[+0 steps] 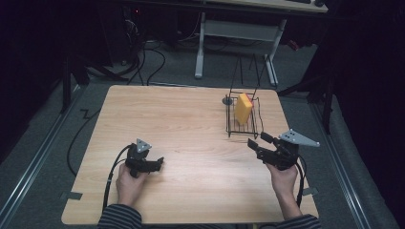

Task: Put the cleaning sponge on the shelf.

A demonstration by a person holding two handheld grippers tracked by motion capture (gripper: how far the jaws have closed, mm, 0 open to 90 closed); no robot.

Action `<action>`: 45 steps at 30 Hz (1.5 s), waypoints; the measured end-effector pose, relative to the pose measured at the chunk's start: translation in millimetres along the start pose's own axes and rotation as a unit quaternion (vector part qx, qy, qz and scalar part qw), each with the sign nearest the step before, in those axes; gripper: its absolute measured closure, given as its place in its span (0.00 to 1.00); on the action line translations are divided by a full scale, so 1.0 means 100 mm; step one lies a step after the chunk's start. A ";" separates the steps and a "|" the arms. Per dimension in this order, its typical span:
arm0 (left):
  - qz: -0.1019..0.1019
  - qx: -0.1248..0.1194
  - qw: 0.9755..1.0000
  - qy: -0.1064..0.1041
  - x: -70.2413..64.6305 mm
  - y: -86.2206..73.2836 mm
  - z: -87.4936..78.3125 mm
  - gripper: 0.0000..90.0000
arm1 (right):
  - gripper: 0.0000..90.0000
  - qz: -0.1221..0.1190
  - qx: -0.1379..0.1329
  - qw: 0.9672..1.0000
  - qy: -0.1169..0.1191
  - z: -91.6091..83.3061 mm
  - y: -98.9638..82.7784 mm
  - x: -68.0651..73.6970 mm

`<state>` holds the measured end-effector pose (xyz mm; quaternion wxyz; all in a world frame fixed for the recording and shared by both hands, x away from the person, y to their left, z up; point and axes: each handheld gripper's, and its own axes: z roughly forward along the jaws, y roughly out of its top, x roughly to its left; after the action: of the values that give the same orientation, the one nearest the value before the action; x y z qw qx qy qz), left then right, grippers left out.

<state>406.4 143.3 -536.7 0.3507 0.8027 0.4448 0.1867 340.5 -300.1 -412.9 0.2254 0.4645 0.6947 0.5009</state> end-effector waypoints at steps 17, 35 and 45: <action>0.000 0.000 1.000 0.000 0.00 0.00 0.00 0.18 | 0.40 0.006 0.012 1.000 0.015 0.17 -0.19 0.08; 0.000 0.000 1.000 0.000 0.00 0.00 0.00 0.18 | 0.40 0.001 0.034 0.999 0.014 0.37 -0.32 0.13; 0.000 0.000 1.000 0.000 0.00 0.00 0.00 0.18 | 0.40 0.001 0.045 0.999 0.015 0.47 -0.38 0.12</action>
<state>406.4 143.3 -536.7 0.3505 0.8028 0.4447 0.1869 355.8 -268.8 -463.9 0.1933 0.4674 0.7196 0.4758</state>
